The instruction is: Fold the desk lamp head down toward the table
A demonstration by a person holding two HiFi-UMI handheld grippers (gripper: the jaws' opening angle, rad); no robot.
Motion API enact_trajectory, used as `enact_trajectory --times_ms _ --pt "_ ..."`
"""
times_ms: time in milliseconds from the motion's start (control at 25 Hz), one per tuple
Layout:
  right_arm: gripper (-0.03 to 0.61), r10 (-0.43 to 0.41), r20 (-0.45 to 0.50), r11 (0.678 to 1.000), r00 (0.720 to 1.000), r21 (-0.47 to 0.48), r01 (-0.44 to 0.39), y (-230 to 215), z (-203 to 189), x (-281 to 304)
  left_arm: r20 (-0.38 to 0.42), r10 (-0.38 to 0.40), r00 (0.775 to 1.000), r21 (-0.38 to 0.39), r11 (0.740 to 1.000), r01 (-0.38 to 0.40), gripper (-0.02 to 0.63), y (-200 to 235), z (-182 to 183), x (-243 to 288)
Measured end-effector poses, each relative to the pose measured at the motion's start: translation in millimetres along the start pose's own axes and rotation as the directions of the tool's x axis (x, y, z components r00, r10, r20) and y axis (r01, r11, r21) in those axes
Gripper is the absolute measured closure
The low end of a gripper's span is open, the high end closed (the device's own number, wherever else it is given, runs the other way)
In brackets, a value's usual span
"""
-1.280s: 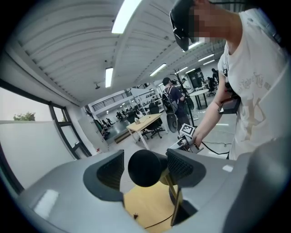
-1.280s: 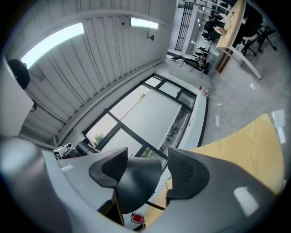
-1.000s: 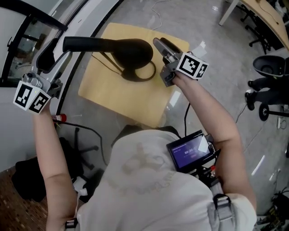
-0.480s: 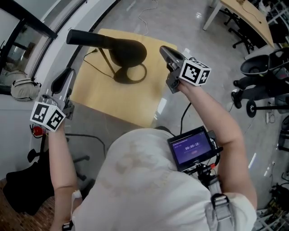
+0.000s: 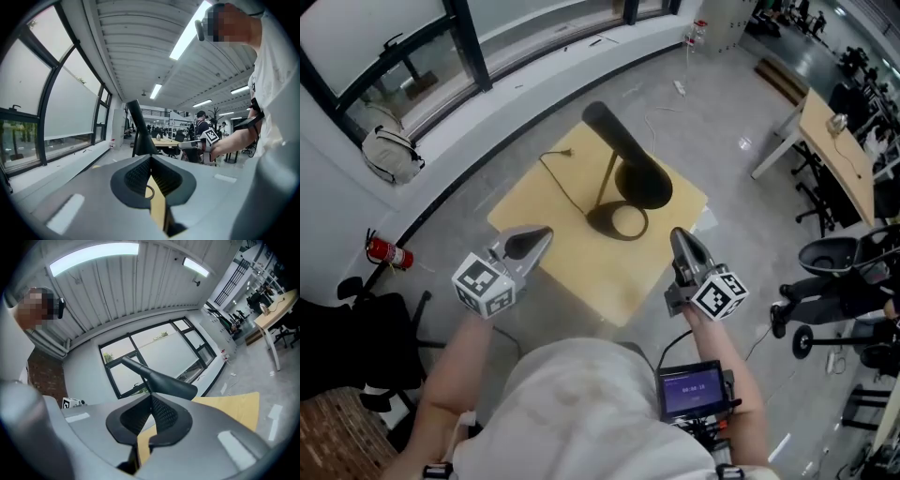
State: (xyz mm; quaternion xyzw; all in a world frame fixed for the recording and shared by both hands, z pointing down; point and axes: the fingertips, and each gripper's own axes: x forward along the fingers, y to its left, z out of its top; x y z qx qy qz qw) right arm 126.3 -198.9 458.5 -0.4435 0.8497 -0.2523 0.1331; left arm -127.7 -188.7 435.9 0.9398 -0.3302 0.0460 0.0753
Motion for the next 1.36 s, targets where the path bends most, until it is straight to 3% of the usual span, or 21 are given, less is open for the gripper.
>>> enact_trajectory --times_ms 280,520,840,1080,1360 --pt "0.567 0.018 -0.021 0.997 1.000 -0.072 -0.019 53.7 -48.9 -14.2 0.022 -0.034 0.999 -0.052 0.998 0.035 0.612 -25.6 -38.5 -38.2" --pt "0.568 0.040 -0.088 0.992 0.995 -0.118 -0.050 116.0 -62.0 -45.2 -0.003 -0.062 0.998 -0.102 0.993 0.062 0.612 -68.6 -30.8 -56.9" --pt "0.568 0.046 -0.167 0.969 0.985 -0.233 -0.084 155.6 -122.3 -51.1 -0.013 -0.136 0.991 -0.104 0.986 0.134 0.612 -79.3 -75.2 -79.1" --pt "0.569 0.036 -0.208 0.946 0.978 -0.309 -0.101 173.9 -132.0 -65.1 -0.012 -0.153 0.988 -0.114 0.982 0.151 0.612 -95.8 -76.7 -86.4" --pt "0.568 0.017 -0.226 0.947 0.974 -0.308 -0.088 187.3 -115.1 -99.5 -0.055 -0.164 0.985 -0.106 0.982 0.157 0.612 -135.0 -61.4 -92.0"
